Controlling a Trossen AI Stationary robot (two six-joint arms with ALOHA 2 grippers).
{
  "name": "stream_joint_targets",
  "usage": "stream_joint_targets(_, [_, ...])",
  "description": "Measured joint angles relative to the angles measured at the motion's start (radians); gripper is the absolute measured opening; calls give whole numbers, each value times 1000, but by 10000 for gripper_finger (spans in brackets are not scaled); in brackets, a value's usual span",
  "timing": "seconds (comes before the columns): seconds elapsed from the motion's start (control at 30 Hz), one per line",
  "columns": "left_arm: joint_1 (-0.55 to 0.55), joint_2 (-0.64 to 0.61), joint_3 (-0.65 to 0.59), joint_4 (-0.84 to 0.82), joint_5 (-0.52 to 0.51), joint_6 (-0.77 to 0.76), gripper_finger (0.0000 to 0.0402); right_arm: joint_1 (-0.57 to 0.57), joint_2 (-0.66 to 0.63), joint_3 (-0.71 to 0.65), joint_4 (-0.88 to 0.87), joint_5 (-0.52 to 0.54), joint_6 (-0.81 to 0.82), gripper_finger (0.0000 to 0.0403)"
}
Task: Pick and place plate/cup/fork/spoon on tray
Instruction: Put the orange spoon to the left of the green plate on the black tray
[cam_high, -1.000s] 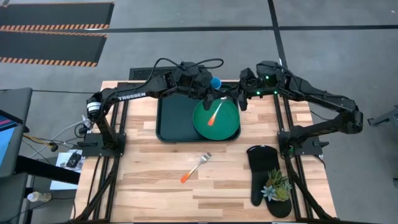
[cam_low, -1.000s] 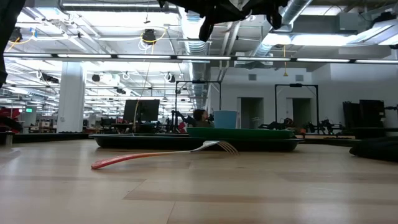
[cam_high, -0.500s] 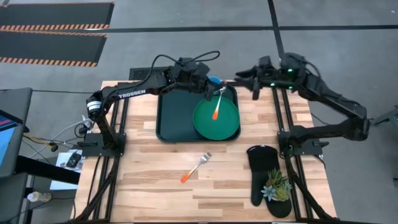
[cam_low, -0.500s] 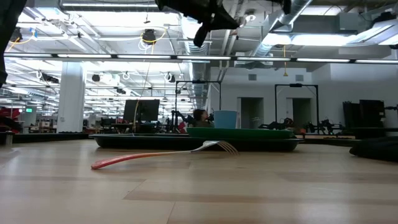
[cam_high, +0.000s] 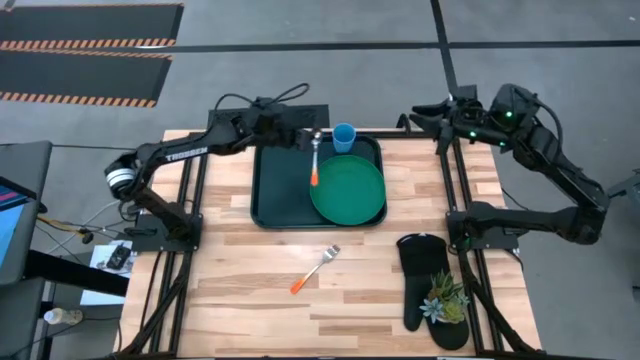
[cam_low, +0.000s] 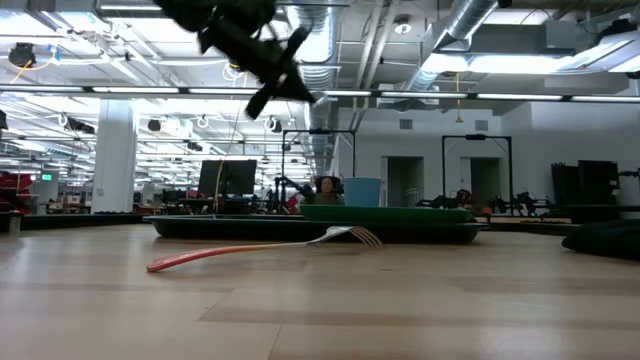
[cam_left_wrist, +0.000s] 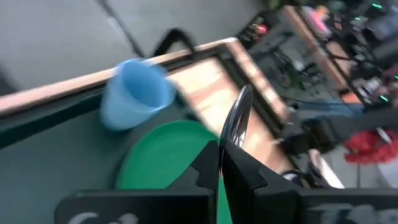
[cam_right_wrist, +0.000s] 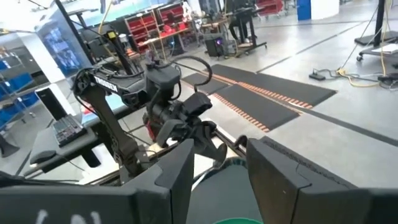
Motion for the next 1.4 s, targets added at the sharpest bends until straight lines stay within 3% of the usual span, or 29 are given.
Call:
stream_joint_targets(0.23, [66, -45, -240, 38, -1, -63, 0, 2, 13, -1, -8, 1, 0, 173])
stream_joint_targets(0.6, [129, -24, -402, 35, 23, -5, 0, 3, 82, -1, -12, 1, 16, 167])
stream_joint_targets(0.83, [135, -24, -533, 179, 70, -67, 0, 3, 105, -1, -12, -1, 24, 173])
stream_joint_targets(1.0, [135, -24, -592, 209, 58, -76, 0, 3, 105, -1, -9, -2, 24, 171])
stream_joint_targets(1.4, [139, -24, -595, 198, 27, -37, 0, 3, 105, -1, -11, -2, 26, 171])
